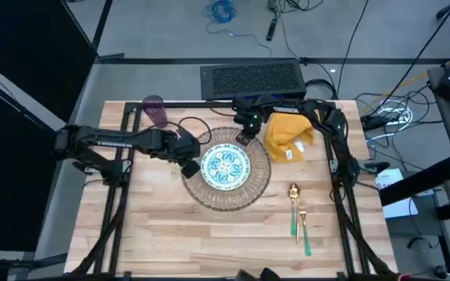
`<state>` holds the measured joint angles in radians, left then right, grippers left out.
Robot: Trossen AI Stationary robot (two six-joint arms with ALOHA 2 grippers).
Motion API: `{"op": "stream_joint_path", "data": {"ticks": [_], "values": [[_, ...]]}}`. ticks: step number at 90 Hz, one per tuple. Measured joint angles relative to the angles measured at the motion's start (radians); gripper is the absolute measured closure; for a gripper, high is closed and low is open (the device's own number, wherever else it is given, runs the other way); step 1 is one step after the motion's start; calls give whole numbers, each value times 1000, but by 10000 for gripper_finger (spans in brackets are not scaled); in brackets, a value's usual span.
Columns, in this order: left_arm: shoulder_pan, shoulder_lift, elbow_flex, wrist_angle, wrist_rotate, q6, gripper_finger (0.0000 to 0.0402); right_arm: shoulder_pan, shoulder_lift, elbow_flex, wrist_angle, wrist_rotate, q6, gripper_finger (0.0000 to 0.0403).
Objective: Set table place
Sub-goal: Move the tablemat to the top center of the table
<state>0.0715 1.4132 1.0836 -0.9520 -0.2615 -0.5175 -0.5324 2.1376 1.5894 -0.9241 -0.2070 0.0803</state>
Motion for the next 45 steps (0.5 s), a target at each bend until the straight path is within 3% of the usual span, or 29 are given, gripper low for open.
{"op": "stream_joint_path", "data": {"ticks": [45], "values": [[0, 0, 0, 22, -1, 4, 385, 0, 19, 1, 63, -15, 64, 403]]}}
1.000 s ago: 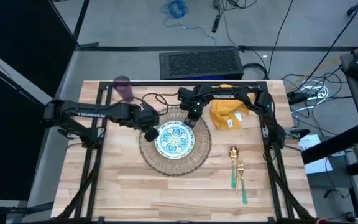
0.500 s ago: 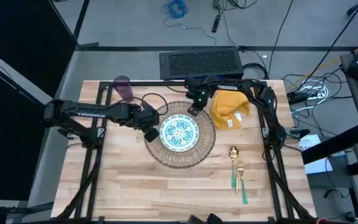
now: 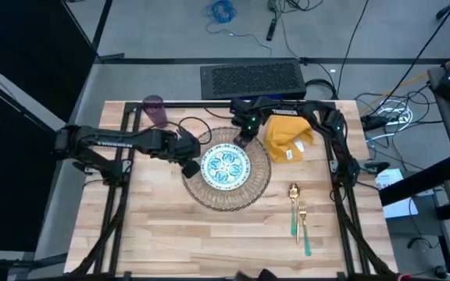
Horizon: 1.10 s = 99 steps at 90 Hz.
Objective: Set table place
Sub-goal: Move the tablemat to the top center of the table, then fold the yellow table napkin
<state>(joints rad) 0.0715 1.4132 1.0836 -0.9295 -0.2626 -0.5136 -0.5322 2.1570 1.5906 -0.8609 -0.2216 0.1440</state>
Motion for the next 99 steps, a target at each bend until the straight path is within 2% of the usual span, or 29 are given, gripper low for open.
{"op": "stream_joint_path", "data": {"ticks": [35, 52, 60, 68, 75, 89, 99], "values": [[0, 0, 0, 15, -2, 5, 385, -105, 9, 15, 26, -14, 28, 403], [8, 0, 0, 34, -4, 25, 385, -182, 11, 73, 60, -6, -25, 403], [14, 0, 0, 29, -1, 23, 385, -193, 10, 109, 22, -5, -55, 403], [15, 0, 0, 23, 9, 23, 385, -180, -4, 144, -89, -3, -93, 403], [12, 0, 0, 8, 24, 22, 385, -166, -33, 153, -222, 75, -128, 403], [-17, 0, 0, -50, 10, -45, 385, -145, -139, 97, -433, 371, -164, 403], [-69, -2, 0, -50, 5, -86, 385, -87, -308, -8, -502, 433, -145, 403]]}}
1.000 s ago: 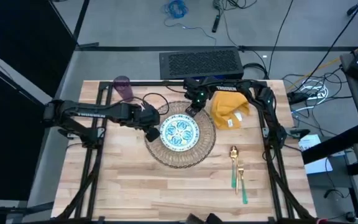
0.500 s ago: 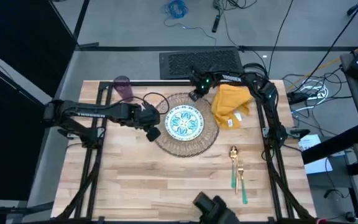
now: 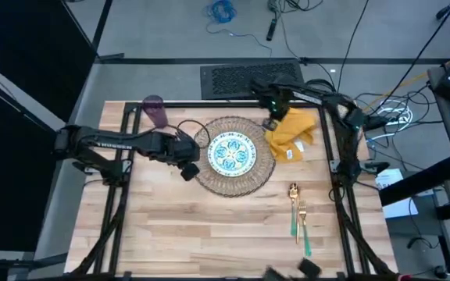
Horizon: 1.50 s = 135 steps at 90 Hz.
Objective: Set table place
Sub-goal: Fold the yellow table napkin
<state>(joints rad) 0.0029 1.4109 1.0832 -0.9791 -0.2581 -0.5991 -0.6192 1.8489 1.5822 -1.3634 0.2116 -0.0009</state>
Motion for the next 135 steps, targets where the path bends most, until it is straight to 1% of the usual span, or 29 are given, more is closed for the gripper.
{"op": "stream_joint_path", "data": {"ticks": [9, 19, 26, 33, 39, 45, 51, 64, 70, 78, 97, 113, 124, 129, 135], "values": [[-47, -6, 0, 9, -7, -46, 385, 67, -238, -161, 57, -19, 56, 403], [-89, -6, 0, 38, -31, -75, 385, 131, -518, -393, 254, -85, 172, 403], [-104, -6, 0, 61, -32, -75, 385, 155, -691, -567, 441, -129, 248, 402], [-108, -6, 0, 84, -34, -69, 385, 159, -812, -731, 652, -167, 225, 394], [-105, -6, 0, 99, -35, -48, 385, 151, -860, -844, 804, -214, 210, 375], [-94, -6, 0, 112, -35, -43, 385, 134, -862, -921, 890, -250, 215, 346], [-79, -6, 0, 113, -31, -43, 385, 118, -828, -963, 924, -263, 223, 308], [-48, -6, 0, 112, -12, -42, 385, 93, -722, -969, 934, -269, 248, 227], [-40, -6, 0, 107, -11, -42, 385, 88, -683, -955, 950, -264, 246, 206], [-41, -5, 0, 105, -9, -41, 385, 79, -631, -931, 972, -264, 236, 197], [-21, -5, 0, 106, 0, -7, 385, 77, -508, -925, 969, -248, 218, 207], [1, -5, 0, 106, 0, 3, 385, 77, -474, -925, 965, -217, 214, 224], [4, -5, 0, 107, 3, 3, 385, 77, -473, -925, 956, -217, 223, 265], [4, -5, 0, 113, 3, 3, 385, 74, -473, -925, 958, -218, 219, 295], [8, -5, 0, 134, 3, 3, 385, 62, -473, -925, 963, -237, 205, 339]]}}
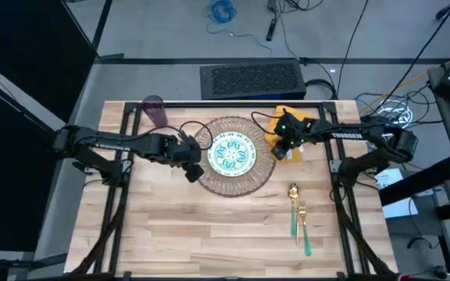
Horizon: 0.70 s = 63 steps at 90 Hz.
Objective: Set table place
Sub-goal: Fold the yellow table napkin
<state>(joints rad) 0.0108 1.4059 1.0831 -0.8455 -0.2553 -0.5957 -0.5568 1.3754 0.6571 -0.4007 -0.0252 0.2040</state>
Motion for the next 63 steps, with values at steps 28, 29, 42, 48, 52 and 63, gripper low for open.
{"op": "stream_joint_path", "data": {"ticks": [28, 29, 42, 48, 52, 63], "values": [[36, 1, 42, 146, 47, 74, 385, 44, -148, 26, -166, -63, -22, 402], [38, 1, 44, 146, 46, 80, 385, 48, -162, 33, -180, -60, -19, 402], [55, 1, 67, 238, 67, 54, 385, 138, -357, 136, -300, -49, 62, 403], [51, 1, 70, 336, 136, 28, 385, 223, -426, 192, -343, -50, 107, 403], [42, 1, 70, 392, 193, 28, 385, 286, -458, 228, -359, -32, 139, 403], [15, 1, 70, 540, 273, 29, 385, 469, -493, 333, -361, 47, 202, 403]]}}
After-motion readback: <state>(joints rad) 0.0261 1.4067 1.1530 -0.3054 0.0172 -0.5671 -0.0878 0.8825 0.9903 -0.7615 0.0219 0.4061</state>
